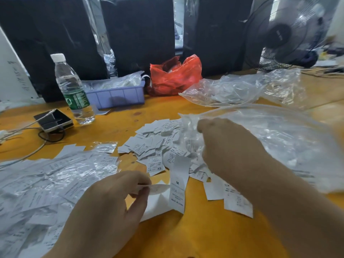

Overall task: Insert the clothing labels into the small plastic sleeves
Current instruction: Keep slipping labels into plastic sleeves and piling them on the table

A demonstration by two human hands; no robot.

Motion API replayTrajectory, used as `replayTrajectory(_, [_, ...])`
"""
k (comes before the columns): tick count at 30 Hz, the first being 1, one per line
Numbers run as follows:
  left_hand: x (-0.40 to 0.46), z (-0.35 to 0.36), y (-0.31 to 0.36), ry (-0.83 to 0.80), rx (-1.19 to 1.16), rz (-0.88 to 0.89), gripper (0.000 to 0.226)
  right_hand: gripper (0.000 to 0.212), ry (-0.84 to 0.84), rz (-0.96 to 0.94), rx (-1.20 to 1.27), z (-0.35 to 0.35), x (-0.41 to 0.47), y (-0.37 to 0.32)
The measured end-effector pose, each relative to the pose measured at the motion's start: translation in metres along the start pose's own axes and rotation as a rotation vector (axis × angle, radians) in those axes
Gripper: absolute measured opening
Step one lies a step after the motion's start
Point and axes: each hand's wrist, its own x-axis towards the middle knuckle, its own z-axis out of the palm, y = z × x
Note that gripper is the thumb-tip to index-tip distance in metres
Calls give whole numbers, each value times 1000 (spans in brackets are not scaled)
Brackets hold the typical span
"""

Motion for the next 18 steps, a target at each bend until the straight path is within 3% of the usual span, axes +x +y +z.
replayTrajectory(2, [1, -3, 5, 27, -15, 6, 15, 32, 36, 39, -24, 5, -4, 11])
replayTrajectory(6, [1, -4, 14, 33, -37, 19, 16, 30, -91, 139, -65, 19, -10, 24])
replayTrajectory(10, [-1, -4, 19, 42, -80, 2, 21, 31, -102, 219, -35, 20, -5, 29])
replayTrajectory(15, [-3, -6, 16, 93, -158, -50, 7, 39, -161, 328, -140, 22, -7, 36])
replayTrajectory(18, [-3, -9, 17, 78, -189, -60, 14, 30, -185, 314, -121, 24, -8, 32])
